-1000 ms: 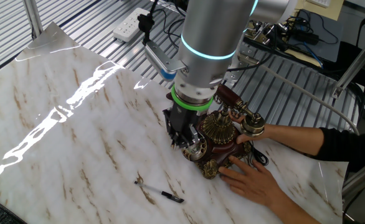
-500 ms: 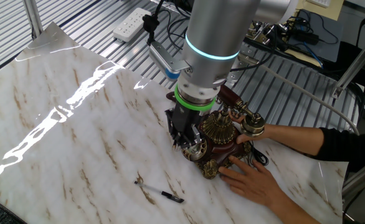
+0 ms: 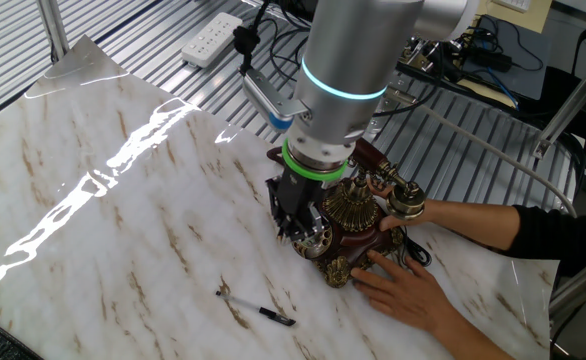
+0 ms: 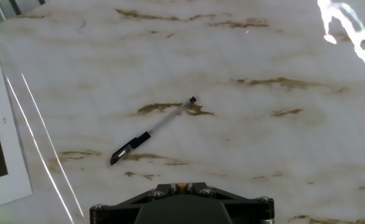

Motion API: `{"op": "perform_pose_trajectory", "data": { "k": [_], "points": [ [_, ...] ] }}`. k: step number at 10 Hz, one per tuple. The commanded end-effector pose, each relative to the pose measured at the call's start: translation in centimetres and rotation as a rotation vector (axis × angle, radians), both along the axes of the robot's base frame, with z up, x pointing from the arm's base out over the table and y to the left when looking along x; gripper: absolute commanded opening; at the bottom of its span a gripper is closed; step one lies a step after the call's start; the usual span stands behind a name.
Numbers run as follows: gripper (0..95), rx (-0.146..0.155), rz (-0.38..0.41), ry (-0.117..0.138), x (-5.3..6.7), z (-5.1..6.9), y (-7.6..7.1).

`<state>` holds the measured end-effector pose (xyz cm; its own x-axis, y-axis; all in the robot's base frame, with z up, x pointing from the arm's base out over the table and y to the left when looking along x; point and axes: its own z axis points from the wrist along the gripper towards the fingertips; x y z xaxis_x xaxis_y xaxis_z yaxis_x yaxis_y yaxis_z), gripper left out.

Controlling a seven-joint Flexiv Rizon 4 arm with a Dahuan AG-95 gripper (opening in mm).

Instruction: Dial a number on an old rotary phone

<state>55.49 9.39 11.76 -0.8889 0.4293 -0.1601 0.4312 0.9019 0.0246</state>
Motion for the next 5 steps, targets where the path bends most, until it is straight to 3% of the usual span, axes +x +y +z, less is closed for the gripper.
{"op": "perform_pose_trajectory", "data": {
  "k": [1,5],
  "points": [
    [0.0,-0.007,-0.005,-0.006,-0.23,0.10,0.17],
    [0.0,-0.031,-0.014,-0.016,-0.57,0.32,0.66]
  ]
}}
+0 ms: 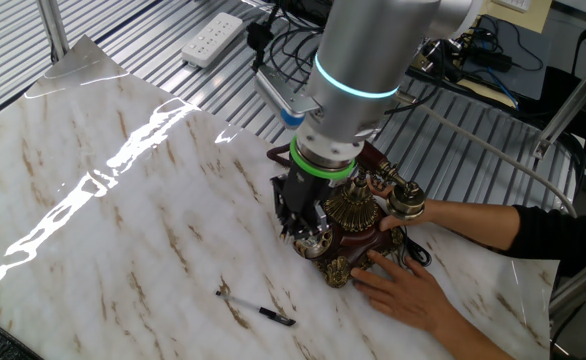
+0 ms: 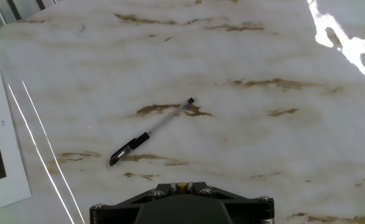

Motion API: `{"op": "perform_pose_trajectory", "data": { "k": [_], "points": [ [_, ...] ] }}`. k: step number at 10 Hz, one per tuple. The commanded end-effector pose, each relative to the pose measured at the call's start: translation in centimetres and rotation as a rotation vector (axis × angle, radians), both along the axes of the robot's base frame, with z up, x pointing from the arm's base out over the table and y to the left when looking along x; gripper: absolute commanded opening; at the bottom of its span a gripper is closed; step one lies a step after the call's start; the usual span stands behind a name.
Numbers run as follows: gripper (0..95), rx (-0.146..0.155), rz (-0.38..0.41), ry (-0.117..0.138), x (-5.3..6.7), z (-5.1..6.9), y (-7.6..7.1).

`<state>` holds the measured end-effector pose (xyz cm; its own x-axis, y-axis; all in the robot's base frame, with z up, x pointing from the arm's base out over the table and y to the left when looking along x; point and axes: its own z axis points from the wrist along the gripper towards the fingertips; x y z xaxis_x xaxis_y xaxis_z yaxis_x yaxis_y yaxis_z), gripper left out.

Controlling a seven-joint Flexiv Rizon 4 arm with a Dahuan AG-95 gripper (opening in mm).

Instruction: Dial a number on an old rotary phone

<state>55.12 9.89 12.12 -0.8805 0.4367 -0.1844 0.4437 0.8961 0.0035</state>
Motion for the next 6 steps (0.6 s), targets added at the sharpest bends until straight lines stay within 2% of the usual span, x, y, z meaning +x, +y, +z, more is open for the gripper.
{"op": "perform_pose_trajectory", "data": {
  "k": [1,6],
  "points": [
    [0.0,-0.018,0.003,-0.013,-0.20,0.00,0.20],
    [0.0,-0.024,-0.005,-0.042,-0.01,0.10,0.25]
  ]
}}
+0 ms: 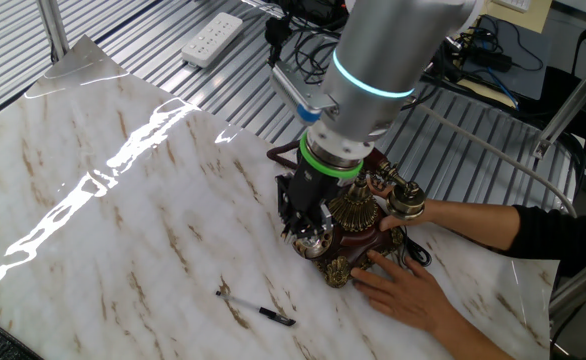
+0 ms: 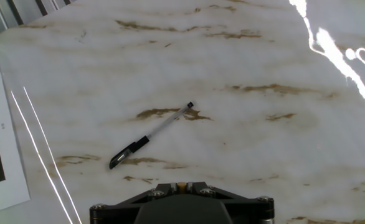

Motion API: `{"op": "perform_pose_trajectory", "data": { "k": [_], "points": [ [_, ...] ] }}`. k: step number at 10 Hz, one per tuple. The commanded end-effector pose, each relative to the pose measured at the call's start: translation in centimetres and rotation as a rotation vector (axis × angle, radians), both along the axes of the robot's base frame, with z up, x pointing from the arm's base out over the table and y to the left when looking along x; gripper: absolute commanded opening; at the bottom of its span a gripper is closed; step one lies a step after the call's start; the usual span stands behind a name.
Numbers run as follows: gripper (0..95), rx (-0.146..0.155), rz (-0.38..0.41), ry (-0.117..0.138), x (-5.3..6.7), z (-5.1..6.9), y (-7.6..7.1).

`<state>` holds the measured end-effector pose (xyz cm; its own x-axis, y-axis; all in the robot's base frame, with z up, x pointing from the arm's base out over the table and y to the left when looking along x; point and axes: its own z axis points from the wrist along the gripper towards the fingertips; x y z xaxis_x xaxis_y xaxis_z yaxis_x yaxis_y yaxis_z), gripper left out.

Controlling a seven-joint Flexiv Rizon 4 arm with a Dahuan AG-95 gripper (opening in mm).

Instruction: Dial a number on an old rotary phone

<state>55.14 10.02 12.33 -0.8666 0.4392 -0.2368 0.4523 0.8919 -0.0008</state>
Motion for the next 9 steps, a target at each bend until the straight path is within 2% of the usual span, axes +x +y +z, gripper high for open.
{"op": "perform_pose_trajectory", "data": {
  "k": [1,3,5,6,9],
  "points": [
    [0.0,0.004,0.003,0.002,-0.03,-0.11,0.13],
    [0.0,-0.001,0.002,-0.009,-0.04,-0.10,0.15],
    [0.0,-0.010,-0.012,-0.010,-0.04,-0.20,0.37],
    [0.0,-0.036,-0.022,-0.015,-0.01,-0.22,0.56],
    [0.0,-0.043,-0.030,-0.017,0.20,-0.18,0.78]
  ]
}}
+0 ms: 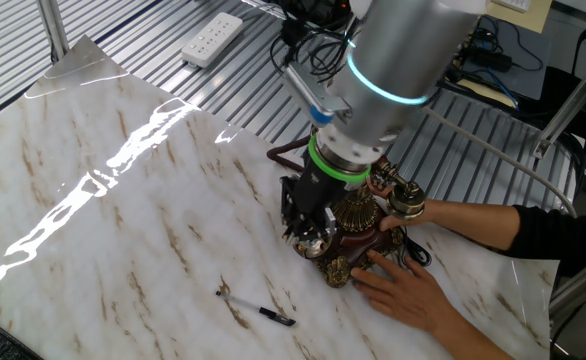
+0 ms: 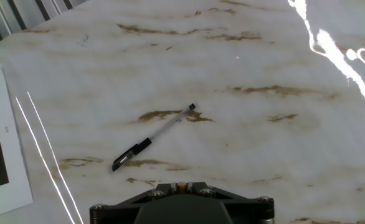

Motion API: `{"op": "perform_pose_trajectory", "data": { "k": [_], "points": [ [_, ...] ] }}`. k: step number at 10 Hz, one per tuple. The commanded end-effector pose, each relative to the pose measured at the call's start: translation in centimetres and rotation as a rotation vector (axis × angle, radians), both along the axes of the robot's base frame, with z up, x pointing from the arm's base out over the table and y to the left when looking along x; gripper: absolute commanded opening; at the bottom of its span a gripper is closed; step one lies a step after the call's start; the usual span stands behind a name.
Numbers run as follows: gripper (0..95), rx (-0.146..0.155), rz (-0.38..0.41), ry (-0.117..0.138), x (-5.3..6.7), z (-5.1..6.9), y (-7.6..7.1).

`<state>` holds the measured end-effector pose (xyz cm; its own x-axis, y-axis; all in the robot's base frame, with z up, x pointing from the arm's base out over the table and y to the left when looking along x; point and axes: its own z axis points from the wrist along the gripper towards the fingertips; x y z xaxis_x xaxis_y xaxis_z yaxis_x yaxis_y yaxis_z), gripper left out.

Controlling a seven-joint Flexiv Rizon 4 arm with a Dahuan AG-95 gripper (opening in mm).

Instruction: Dial a number on an old rotary phone

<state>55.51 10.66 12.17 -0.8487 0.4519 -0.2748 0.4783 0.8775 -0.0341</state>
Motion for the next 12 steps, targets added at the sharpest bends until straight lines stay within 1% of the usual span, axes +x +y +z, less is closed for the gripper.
{"op": "perform_pose_trajectory", "data": {
  "k": [1,3,4,12],
  "points": [
    [0.0,-0.002,-0.009,-0.001,0.0,-0.1,0.3],
    [0.0,-0.002,-0.025,-0.005,0.2,-0.1,0.4],
    [0.0,-0.011,-0.031,-0.007,0.3,-0.2,0.6],
    [0.0,-0.033,-0.066,-0.016,1.3,-0.5,1.2]
  ]
}}
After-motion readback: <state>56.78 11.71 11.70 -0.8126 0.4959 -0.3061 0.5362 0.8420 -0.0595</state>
